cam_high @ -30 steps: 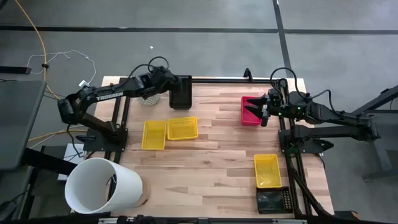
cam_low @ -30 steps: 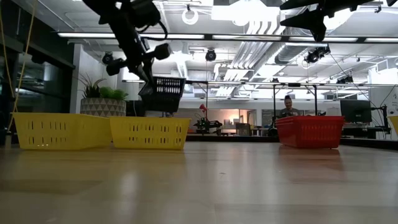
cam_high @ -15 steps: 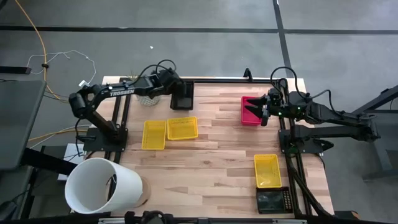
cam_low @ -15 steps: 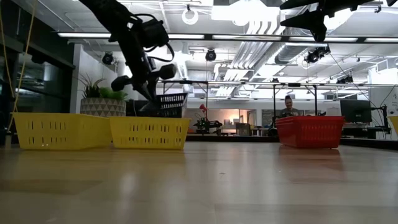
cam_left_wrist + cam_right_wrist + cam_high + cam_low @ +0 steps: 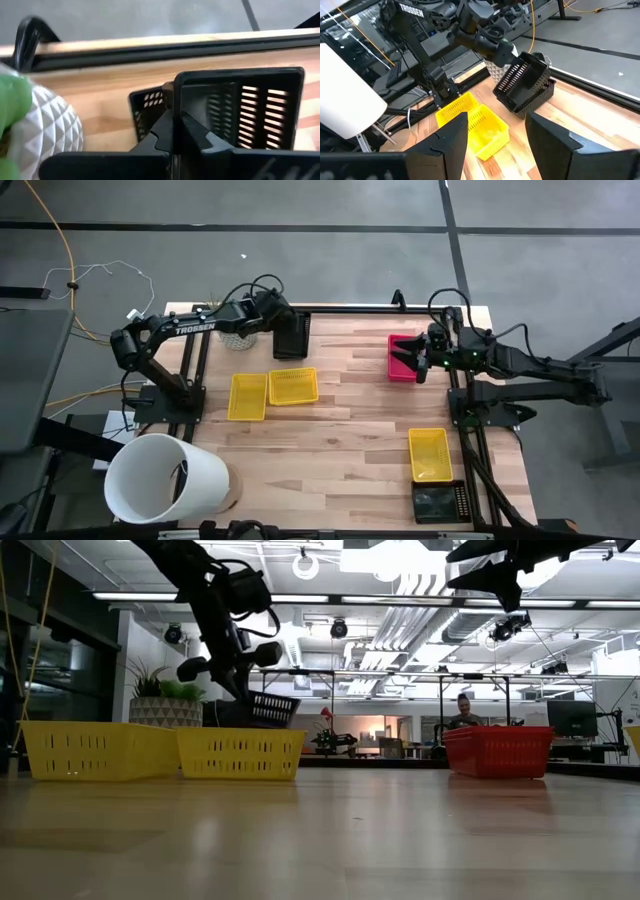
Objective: Stack baskets by color
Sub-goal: Stack the top black bin on top of the black bin
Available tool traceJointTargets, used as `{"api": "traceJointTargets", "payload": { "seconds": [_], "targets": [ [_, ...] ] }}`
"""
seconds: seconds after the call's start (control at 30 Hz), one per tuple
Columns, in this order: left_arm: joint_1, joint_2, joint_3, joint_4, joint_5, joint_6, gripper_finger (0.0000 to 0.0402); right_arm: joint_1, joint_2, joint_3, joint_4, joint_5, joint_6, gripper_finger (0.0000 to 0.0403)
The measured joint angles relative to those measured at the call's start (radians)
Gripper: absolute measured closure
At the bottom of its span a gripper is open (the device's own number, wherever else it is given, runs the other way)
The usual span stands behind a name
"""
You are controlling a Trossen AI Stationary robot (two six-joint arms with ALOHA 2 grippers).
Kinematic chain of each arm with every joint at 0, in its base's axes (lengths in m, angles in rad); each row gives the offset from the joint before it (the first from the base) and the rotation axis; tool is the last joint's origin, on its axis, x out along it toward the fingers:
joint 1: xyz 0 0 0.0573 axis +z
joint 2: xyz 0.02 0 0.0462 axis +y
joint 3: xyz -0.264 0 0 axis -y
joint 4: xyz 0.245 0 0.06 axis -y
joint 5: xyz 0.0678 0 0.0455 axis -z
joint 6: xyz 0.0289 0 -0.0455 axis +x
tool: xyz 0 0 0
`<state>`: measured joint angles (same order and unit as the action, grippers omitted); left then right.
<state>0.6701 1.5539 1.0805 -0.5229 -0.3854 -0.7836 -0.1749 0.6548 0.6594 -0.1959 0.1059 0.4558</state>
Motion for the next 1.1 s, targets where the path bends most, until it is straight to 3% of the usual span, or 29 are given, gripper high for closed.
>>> {"api": "traceJointTargets", "payload": {
  "seconds": [0.37,0.93,1.1],
  "targets": [
    [-0.001,0.0,0.0,-0.079,0.004,-0.149,0.0401,0.0,0.027,0.0,0.001,-0.006,0.0,0.0218],
    [0.005,0.0,0.0,-0.041,0.046,-0.049,0.0399,0.0,0.027,0.0,0.001,-0.008,0.017,0.0218],
    [0.005,0.0,0.0,-0.027,0.034,-0.037,0.037,0.0,0.027,0.0,0.001,-0.008,0.017,0.0218]
  ]
}}
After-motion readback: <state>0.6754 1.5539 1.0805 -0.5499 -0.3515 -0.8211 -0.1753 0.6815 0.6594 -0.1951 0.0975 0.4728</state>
